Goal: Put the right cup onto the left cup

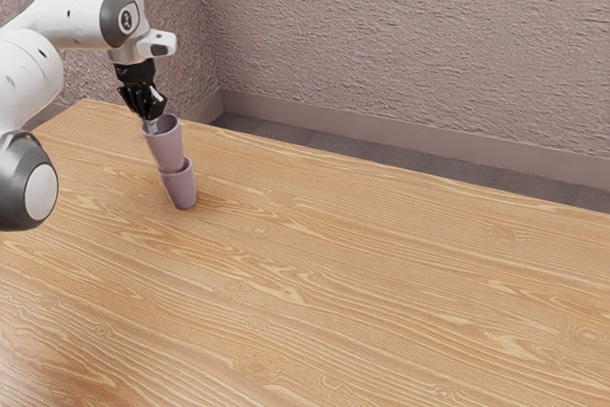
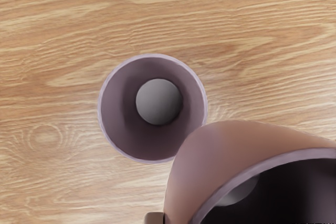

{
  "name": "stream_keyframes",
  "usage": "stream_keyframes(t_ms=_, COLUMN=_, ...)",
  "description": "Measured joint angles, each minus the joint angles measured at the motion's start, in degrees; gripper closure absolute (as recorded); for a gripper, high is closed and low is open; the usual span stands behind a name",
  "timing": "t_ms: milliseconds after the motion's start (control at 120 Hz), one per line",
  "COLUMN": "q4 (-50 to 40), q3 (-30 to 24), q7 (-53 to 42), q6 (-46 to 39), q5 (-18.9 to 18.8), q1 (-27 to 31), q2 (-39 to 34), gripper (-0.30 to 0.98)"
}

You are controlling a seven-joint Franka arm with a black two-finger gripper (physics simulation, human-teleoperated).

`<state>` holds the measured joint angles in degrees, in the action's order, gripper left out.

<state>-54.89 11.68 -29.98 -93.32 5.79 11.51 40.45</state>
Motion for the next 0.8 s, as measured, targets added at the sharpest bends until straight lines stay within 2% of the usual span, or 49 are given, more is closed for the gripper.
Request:
stream_keyframes(t_ms=325, q4=0.2, q3=-0.2, q7=-3.7, q6=-4.5, q5=0.8, q1=2.2, q2=0.6, gripper=0.79)
stream_keyframes(t_ms=800, q4=1.7, q3=-0.1, q7=-6.5, q6=-10.6, q5=4.2, q1=3.3, q2=3.7, gripper=0.79)
